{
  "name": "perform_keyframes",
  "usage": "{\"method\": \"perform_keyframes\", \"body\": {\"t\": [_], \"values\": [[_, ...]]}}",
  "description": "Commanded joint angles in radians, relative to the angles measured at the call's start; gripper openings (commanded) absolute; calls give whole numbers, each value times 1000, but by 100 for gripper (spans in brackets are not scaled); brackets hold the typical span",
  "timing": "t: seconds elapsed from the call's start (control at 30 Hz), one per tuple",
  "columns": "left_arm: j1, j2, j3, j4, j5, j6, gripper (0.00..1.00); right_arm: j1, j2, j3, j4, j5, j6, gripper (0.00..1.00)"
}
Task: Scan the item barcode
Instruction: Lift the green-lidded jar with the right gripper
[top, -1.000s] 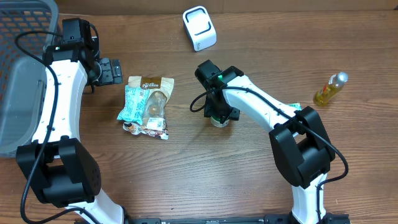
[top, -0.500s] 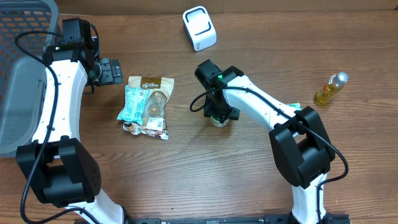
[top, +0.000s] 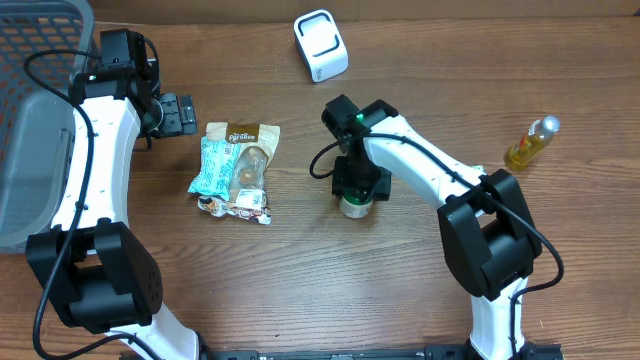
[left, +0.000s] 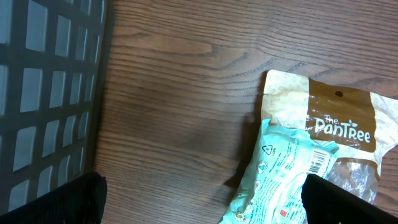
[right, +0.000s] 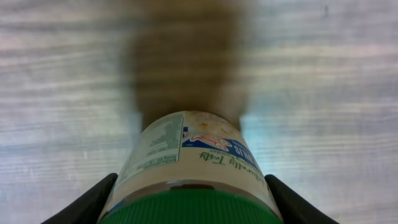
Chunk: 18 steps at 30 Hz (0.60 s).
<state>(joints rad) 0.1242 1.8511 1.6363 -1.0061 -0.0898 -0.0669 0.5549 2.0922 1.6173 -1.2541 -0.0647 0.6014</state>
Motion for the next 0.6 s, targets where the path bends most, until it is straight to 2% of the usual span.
{"method": "perform_keyframes", "body": {"t": [0.0, 0.17, 0.43, 0.57], "values": [[-7, -19, 18, 0, 5, 19, 100, -25, -3, 79, -72, -99, -7, 54], [-7, -19, 18, 0, 5, 19, 100, -39, -3, 89, -178, -235, -7, 53], [-7, -19, 18, 0, 5, 19, 99, -38, -3, 89, -298, -566, -7, 54], [-7, -19, 18, 0, 5, 19, 99, -39, -3, 89, -341, -650, -7, 54]]}}
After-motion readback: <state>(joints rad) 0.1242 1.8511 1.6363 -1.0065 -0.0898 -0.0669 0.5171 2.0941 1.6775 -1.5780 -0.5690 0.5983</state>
